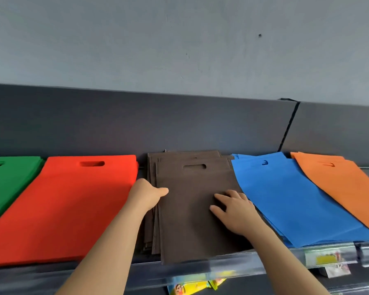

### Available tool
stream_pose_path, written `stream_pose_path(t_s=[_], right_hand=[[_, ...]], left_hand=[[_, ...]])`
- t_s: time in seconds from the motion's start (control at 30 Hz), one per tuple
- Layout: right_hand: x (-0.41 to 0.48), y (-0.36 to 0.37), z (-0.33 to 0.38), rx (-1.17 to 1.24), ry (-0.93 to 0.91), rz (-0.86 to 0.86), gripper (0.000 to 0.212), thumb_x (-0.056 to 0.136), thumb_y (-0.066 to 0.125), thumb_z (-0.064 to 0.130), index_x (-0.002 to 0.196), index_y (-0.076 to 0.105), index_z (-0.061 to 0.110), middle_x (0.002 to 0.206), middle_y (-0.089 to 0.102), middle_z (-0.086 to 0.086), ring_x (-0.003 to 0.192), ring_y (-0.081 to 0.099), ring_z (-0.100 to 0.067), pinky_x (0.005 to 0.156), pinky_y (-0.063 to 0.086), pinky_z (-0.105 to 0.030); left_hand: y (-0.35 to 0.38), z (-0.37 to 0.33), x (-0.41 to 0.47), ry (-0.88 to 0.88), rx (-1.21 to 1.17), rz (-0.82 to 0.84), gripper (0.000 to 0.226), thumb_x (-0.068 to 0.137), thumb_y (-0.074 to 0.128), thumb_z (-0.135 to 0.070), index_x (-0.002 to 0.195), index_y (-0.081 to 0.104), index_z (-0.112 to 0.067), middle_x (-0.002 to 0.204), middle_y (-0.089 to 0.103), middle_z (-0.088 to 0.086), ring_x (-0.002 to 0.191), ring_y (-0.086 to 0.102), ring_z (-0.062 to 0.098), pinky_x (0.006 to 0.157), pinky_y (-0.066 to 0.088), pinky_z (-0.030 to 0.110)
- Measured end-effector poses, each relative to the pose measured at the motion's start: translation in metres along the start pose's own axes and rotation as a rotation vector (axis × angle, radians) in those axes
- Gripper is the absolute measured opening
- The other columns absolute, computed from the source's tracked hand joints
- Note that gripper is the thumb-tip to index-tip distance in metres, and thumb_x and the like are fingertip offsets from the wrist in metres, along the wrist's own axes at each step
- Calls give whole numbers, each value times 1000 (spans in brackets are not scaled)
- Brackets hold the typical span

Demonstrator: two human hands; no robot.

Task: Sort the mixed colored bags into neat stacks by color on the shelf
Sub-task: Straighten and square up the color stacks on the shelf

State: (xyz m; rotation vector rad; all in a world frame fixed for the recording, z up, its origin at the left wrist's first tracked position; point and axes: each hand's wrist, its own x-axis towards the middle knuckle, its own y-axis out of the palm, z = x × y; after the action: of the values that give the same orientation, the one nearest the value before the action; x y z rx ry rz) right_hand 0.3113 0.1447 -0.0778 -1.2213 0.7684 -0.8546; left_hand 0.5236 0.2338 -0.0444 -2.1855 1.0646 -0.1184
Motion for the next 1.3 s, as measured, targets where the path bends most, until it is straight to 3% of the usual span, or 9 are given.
stream_pose_path(t_s=[0.1,0.2,0.37,0.63,0.73,0.83,1.0,1.17,1.3], right_hand=[[1,3,-1,6,-46,-17,55,94,31,58,144,31,37,153,25,2,139,22,-26,113,21,-43],[3,5,-7,35,-67,-28,49,97,29,53,144,31,38,152,25,3,139,21,-24,113,20,-43],[5,10,-11,79,-86,-64,45,99,29,46,144,31,40,151,27,5,138,22,-22,112,20,-41],[19,-9,-33,512,102,-58,55,93,51,43,140,40,16,139,47,-7,126,43,-27,105,35,-36],[26,-19,-30,646,193,-18,60,94,46,48,137,41,7,138,48,-8,124,46,-25,93,36,-29],[36,-22,-28,697,238,28,68,90,40,61,132,48,8,133,53,-8,119,50,-26,102,38,-36],[37,-35,-19,1282,148,87,60,77,68,52,119,59,10,109,70,-4,101,66,-23,97,49,-41],[28,-63,-8,1554,-34,-135,34,82,68,13,114,61,4,102,72,-12,93,69,-28,79,55,-37],[20,-93,-7,1497,-124,-375,32,82,70,14,113,62,10,105,71,-6,95,68,-24,83,54,-36]], left_hand=[[5,-7,2,-90,-234,24,53,80,76,-26,118,51,2,113,55,11,102,52,28,80,35,29],[14,-11,4,-98,-267,38,62,80,76,-23,129,46,3,128,53,11,117,51,29,83,34,29],[16,-13,12,-29,-492,105,43,70,82,-7,106,58,-10,108,69,8,89,67,24,74,54,34],[-21,-15,-4,271,-567,-2,50,74,77,-2,114,57,-24,105,70,-3,93,68,15,84,55,37],[-42,-14,-8,321,-596,-21,61,74,78,-6,127,52,-23,111,69,-4,98,67,14,89,54,39],[-53,-13,-13,377,-617,-18,60,76,76,-4,127,52,-24,111,69,-6,99,67,10,87,53,33],[-55,-13,-22,467,-642,7,58,78,73,-2,128,52,-23,111,70,-8,100,67,6,87,51,25],[-62,-15,-28,548,-656,4,51,78,74,-4,123,56,-22,110,70,-8,101,65,4,94,48,27],[-75,-27,-29,588,-593,-122,52,75,79,-17,120,54,-25,108,68,-12,99,64,3,86,49,24]])
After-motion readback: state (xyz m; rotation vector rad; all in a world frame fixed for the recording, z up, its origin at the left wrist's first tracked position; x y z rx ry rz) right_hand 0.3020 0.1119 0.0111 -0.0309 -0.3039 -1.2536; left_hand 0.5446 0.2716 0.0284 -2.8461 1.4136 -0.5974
